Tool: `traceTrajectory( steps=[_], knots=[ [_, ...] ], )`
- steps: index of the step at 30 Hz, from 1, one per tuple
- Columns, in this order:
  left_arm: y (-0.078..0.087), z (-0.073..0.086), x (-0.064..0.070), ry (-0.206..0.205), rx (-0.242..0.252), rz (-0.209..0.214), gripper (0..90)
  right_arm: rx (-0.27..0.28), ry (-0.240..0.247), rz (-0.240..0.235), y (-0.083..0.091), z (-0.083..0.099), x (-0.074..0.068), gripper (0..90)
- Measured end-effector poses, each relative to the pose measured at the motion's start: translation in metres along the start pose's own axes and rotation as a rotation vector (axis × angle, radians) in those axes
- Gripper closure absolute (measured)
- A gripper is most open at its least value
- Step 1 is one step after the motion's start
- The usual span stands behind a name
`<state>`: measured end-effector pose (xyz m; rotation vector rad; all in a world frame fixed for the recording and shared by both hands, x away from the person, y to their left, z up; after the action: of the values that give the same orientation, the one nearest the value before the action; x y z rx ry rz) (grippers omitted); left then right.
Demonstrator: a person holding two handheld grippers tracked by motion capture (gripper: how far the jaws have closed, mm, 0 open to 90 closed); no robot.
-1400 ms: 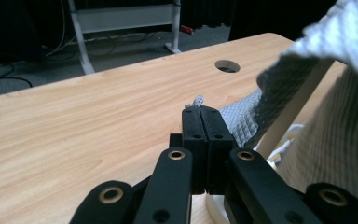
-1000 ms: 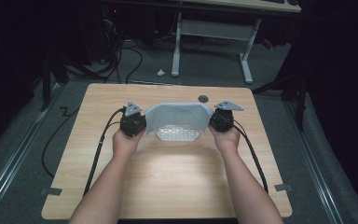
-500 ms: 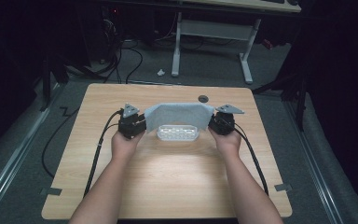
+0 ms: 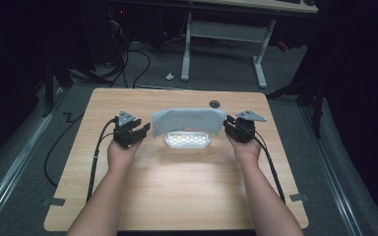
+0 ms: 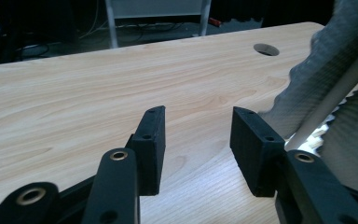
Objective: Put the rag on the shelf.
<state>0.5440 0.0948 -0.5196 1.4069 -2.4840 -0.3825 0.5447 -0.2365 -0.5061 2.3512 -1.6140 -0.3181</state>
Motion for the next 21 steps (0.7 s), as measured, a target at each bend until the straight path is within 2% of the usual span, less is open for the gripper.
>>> traceTrajectory(
  steps=[5, 7, 9, 11, 14, 16, 18, 21],
  knots=[
    [0.008, 0.004, -0.006, 0.004, 0.006, -0.007, 52.9, -0.005, 0.014, 0.015, 0.009, 0.0, 0.009, 65.7],
    [0.011, 0.007, -0.006, -0.001, -0.011, -0.007, 51.8, 0.017, 0.021, 0.012, 0.015, -0.002, 0.01, 65.1],
    [0.017, 0.008, -0.005, -0.013, 0.01, -0.005, 51.0, 0.034, 0.017, 0.009, 0.02, -0.003, 0.011, 64.4],
    [0.022, 0.011, -0.004, -0.001, 0.01, 0.002, 50.1, 0.026, 0.019, 0.006, 0.025, -0.001, 0.011, 62.6],
    [0.032, 0.014, -0.003, 0.004, 0.015, 0.01, 48.6, 0.016, 0.04, -0.008, 0.034, 0.001, 0.007, 57.8],
    [0.041, 0.017, -0.002, 0.005, 0.017, 0.015, 47.8, 0.044, 0.057, -0.022, 0.041, 0.0, 0.003, 56.2],
    [0.052, 0.021, 0.001, -0.002, 0.01, 0.015, 47.9, 0.047, 0.057, -0.029, 0.049, 0.0, -0.001, 52.8],
    [0.072, 0.026, 0.009, -0.028, 0.015, 0.027, 47.4, 0.043, 0.092, -0.044, 0.064, 0.0, -0.009, 48.8]
  ],
)
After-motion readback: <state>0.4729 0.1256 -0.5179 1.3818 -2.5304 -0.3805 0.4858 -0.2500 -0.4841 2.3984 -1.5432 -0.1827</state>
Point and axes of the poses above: each handheld gripper's, and its own axes: y roughly backward along the jaws, z roughly out of its underside, x roughly to its right, the point moved 9 cm from there along -y, roughly forward along the jaws, and after that the axes turned 6 degrees about x, right-handed, at the moved point
